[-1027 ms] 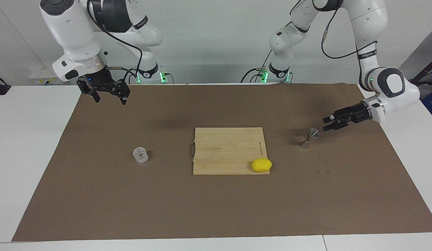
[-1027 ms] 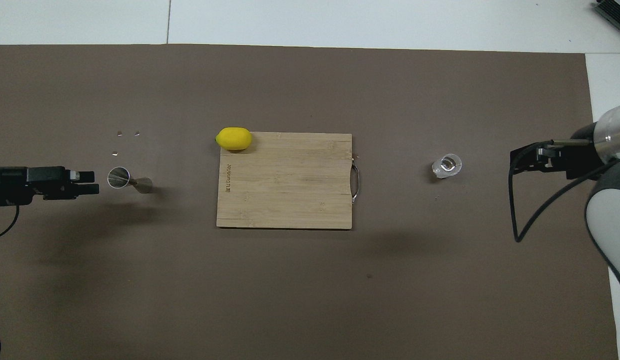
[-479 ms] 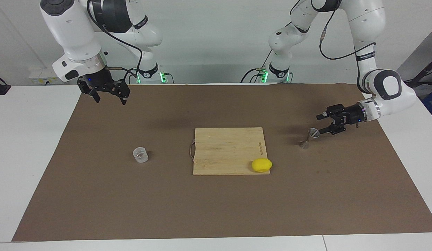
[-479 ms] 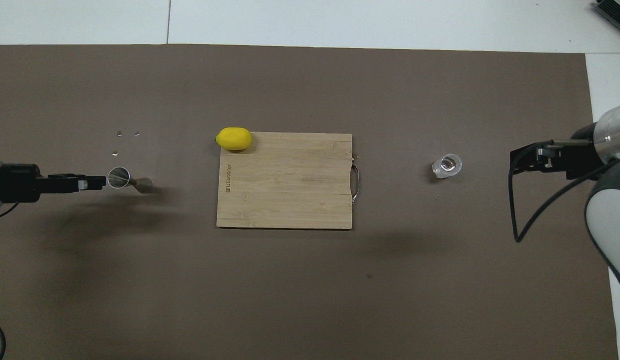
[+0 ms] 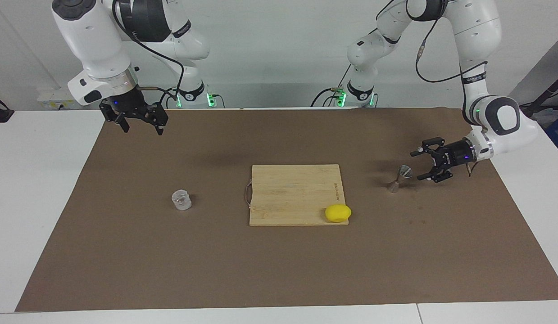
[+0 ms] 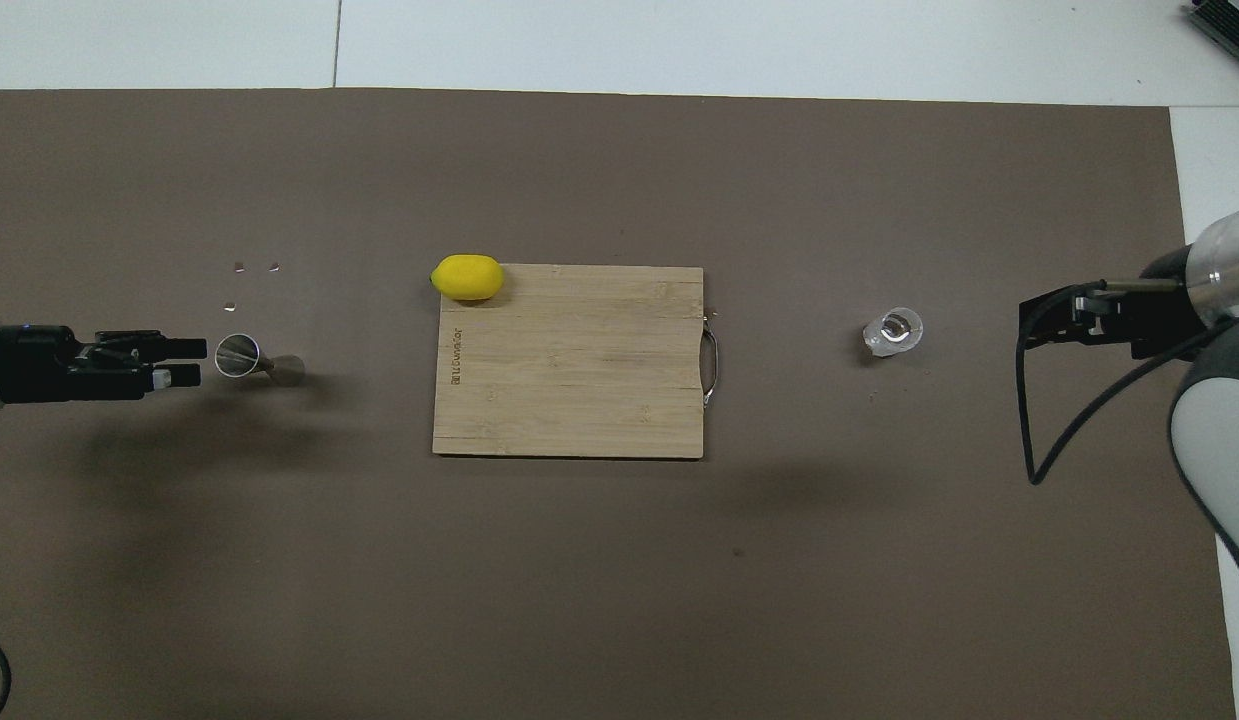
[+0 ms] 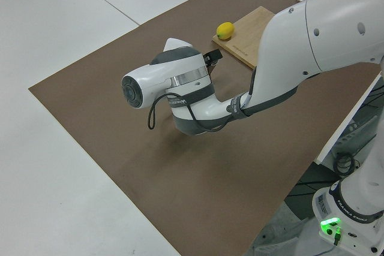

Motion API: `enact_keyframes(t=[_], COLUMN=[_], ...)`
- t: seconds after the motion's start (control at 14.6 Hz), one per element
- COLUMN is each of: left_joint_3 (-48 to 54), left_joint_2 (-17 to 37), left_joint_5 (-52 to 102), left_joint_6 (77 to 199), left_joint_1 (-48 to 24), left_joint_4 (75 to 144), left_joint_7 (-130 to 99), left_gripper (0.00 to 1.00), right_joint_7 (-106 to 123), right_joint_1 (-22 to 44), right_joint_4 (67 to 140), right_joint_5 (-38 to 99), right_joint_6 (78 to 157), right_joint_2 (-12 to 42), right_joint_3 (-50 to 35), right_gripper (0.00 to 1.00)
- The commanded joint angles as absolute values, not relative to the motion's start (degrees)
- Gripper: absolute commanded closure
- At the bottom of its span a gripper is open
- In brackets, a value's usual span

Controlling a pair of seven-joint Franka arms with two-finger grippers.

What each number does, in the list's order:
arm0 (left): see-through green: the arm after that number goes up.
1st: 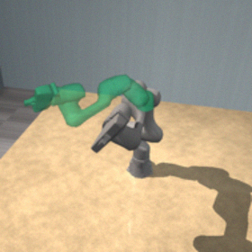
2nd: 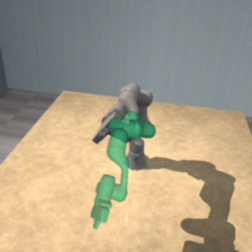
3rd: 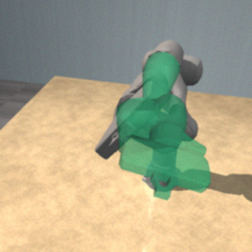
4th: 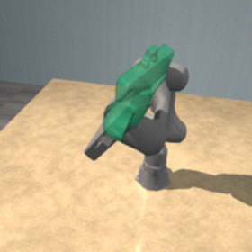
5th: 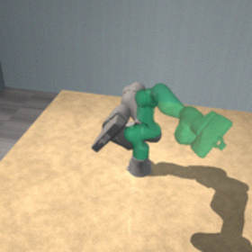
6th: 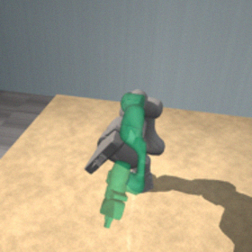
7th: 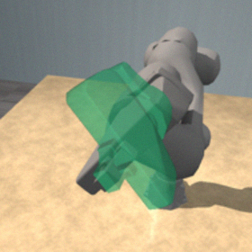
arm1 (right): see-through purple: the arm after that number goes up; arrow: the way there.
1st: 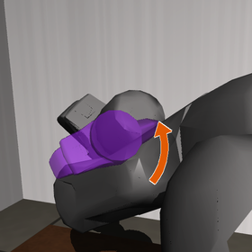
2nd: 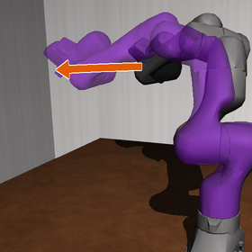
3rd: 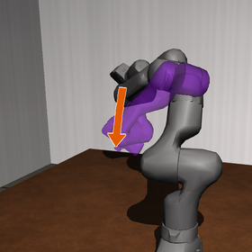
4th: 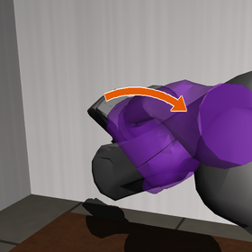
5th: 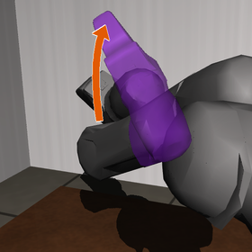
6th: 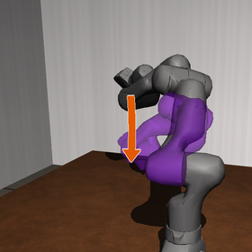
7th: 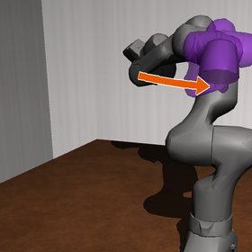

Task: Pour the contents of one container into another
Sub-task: 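Close the left gripper on the small dark cup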

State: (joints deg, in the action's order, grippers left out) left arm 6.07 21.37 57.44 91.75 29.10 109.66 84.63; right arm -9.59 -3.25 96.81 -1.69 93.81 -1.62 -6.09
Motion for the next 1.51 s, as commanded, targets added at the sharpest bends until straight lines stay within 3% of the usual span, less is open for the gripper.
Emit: enact_keyframes(t=[0.0,0.62,1.44], left_joint_3=[6.6,6.5,6.4], left_joint_2=[24.5,25.8,30.3], left_joint_5=[58.9,64.2,69.8], left_joint_6=[88.3,78.2,81.9], left_joint_1=[30.1,31.4,33.1], left_joint_4=[105.9,107.5,111.9], left_joint_7=[89.1,113.6,140.2], left_gripper=[0.00,0.00,0.00], right_joint_7=[-9.8,-9.8,-9.7], right_joint_1=[-3.9,-3.9,-3.9], right_joint_4=[98.3,98.3,98.3], right_joint_5=[-1.8,-1.8,-1.8], right_joint_6=[94.2,94.2,94.2], right_joint_2=[-2.9,-2.9,-2.9], right_joint_3=[-6.4,-6.4,-6.4], right_gripper=[0.00,0.00,0.00])
